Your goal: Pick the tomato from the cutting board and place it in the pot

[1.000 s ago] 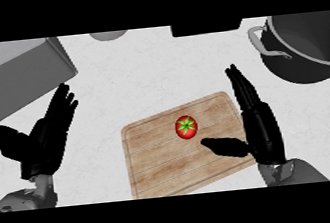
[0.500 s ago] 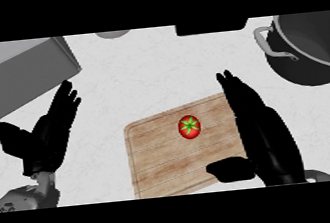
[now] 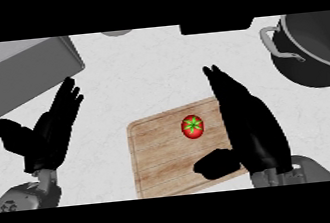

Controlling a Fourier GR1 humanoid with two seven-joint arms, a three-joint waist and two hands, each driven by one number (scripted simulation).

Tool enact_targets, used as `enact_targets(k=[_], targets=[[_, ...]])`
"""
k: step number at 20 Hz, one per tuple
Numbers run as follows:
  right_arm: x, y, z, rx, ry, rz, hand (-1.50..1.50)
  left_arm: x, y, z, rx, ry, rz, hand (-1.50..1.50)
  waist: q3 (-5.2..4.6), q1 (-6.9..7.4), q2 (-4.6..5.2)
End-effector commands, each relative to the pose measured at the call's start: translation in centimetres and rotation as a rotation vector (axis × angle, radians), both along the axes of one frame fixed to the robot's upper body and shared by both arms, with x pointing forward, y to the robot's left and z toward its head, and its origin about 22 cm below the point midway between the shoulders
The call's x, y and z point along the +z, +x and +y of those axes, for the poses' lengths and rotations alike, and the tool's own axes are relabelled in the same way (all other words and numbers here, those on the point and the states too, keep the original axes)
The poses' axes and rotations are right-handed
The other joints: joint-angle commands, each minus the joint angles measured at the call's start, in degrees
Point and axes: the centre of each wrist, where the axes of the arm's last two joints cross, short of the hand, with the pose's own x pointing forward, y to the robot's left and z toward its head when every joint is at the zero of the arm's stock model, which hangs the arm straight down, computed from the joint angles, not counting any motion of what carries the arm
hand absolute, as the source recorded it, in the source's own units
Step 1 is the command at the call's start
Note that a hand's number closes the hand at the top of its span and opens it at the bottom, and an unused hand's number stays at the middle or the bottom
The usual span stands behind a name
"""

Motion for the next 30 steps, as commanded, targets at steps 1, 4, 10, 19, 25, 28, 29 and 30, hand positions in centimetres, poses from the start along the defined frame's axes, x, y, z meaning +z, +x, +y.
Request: enact_targets(k=[1, 4, 10, 19, 25, 28, 29, 30], targets=[[-1.1, 1.0, 0.9, -0.129, -0.09, 0.176, -1.5, -0.4, 0.3, -1.0, 0.005, 0.004, -0.017, 0.0, 0.06, -0.06, 0.23], [-2.0, 1.3, 0.9, -0.126, -0.119, 0.243, -1.5, 0.9, -0.3, -0.4, 0.007, -0.008, 0.004, 0.0, 0.1, 0.27, 0.02], [-3.1, 1.5, 3.8, -0.159, -0.187, 0.267, -1.5, -0.6, 0.2, 0.4, 0.001, 0.004, 0.007, 0.0, 0.04, 0.3, 0.09], [-2.3, 1.2, 5.3, -0.195, -0.127, 0.227, -1.5, 0.2, -0.4, -1.6, -0.017, -0.011, 0.009, 0.0, 0.11, 0.21, 0.03], [-4.2, 3.1, 4.3, -0.213, -0.118, 0.231, -1.5, 0.6, -0.5, -1.1, -0.004, -0.017, -0.004, 0.0, 0.13, 0.19, 0.15], [-5.1, 1.9, 5.7, -0.255, -0.154, 0.279, -1.5, -0.4, -0.2, -1.5, 0.0, -0.004, -0.004, 0.0, 0.09, 0.33, 0.1], [-4.8, 2.8, 5.1, -0.261, -0.173, 0.288, -1.5, -0.5, -0.7, -0.1, -0.015, -0.008, -0.012, 0.0, 0.08, 0.45, 0.1], [-5.8, 3.2, 5.0, -0.259, -0.167, 0.297, -1.5, -0.3, 0.6, -1.2, 0.003, 0.009, -0.003, 0.0, 0.1, 0.08, 0.26]])
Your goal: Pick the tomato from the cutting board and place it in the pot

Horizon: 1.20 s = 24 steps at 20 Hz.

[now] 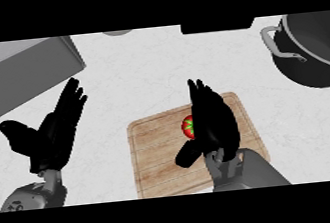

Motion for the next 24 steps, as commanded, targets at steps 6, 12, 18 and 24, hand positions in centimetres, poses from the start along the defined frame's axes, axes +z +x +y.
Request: enact_targets(k=[6, 12, 18, 24], targets=[[-2.8, 1.2, 1.3, -0.162, -0.108, 0.143, -1.5, -0.1, 0.9, -0.2, -0.005, -0.004, 0.001, 0.0, 0.02, 0.21, 0.1], [-4.2, 2.7, 1.6, -0.145, -0.164, 0.223, -1.5, -0.1, -0.3, 0.9, -0.008, 0.002, 0.004, 0.0, 0.02, 0.69, 0.07], [-4.3, 5.1, 0.6, -0.165, -0.205, 0.271, -1.5, 0.1, -0.1, 0.0, -0.011, 0.0, -0.004, 0.0, 0.03, 0.35, 0.05], [-5.5, 4.7, 0.3, -0.148, -0.203, 0.312, -1.5, 1.4, 0.6, 0.4, -0.012, -0.005, 0.006, 0.0, 0.03, 0.02, 0.03]])
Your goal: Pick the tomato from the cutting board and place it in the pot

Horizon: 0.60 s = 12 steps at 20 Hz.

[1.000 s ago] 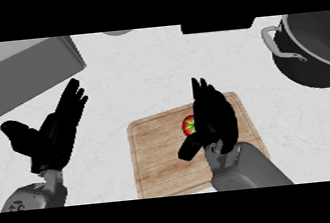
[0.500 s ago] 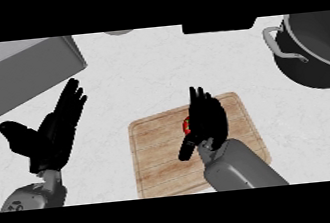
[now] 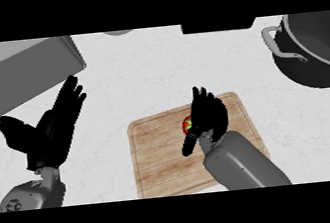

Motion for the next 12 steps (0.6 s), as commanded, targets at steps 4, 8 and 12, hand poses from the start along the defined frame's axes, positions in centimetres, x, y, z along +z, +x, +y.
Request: enact_targets(k=[4, 8, 12], targets=[[-1.6, 1.2, 0.7, -0.024, 0.021, 0.032, 1.5, 0.6, 1.9, -0.4, 0.013, 0.0, 0.006, 0.0, 0.01, -0.02, 0.11], [-0.2, 0.4, 1.3, 0.02, -0.007, -0.064, 1.5, 0.0, 0.5, -1.1, 0.016, -0.004, -0.001, 0.0, 0.01, -0.11, 0.0], [-2.1, -0.4, 0.5, 0.024, -0.007, -0.067, 1.5, -0.1, -1.4, 0.2, 0.008, -0.008, 0.014, 0.0, 0.01, -0.09, -0.04]])
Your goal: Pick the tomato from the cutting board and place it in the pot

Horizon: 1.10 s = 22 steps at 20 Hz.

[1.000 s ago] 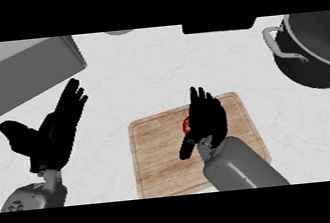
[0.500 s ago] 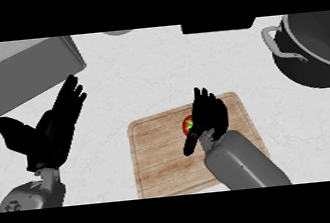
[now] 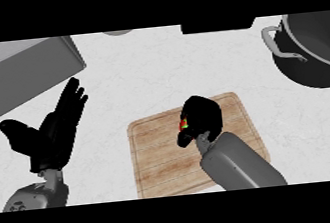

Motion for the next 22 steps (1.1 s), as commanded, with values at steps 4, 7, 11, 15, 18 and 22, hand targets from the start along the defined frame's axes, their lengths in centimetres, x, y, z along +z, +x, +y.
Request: enact_targets(k=[4, 7, 11, 15, 18, 22], targets=[[0.9, -0.6, 0.2, -0.024, -0.007, -0.038, 1.5, -0.4, 0.7, 0.1, 0.004, 0.016, 0.009, 0.0, 0.01, -0.28, 0.02], [0.0, -0.3, -6.7, -0.05, -0.059, -0.087, 1.5, 0.6, 0.2, 1.8, 0.023, 0.002, 0.003, 0.0, 0.02, -0.97, -0.14], [1.6, 0.6, -22.0, -0.068, -0.111, -0.101, 1.5, 0.6, -0.3, 1.7, 0.061, -0.002, -0.005, 0.0, 0.3, -4.28, -0.19], [6.1, -0.3, -32.8, -0.124, -0.205, -0.217, 1.5, 0.2, -0.8, 2.0, 0.074, -0.005, -0.001, 0.0, 0.3, -4.46, -0.24], [9.2, -2.2, -39.0, -0.129, -0.218, -0.336, 1.5, 0.2, -0.4, 1.8, 0.083, 0.01, 0.005, 0.0, 0.28, -4.09, -0.11], [13.0, -4.3, -44.9, -0.091, -0.149, -0.471, 1.5, 0.2, 0.0, 1.8, 0.041, 0.004, -0.001, 0.0, 0.16, -2.45, 0.05]])
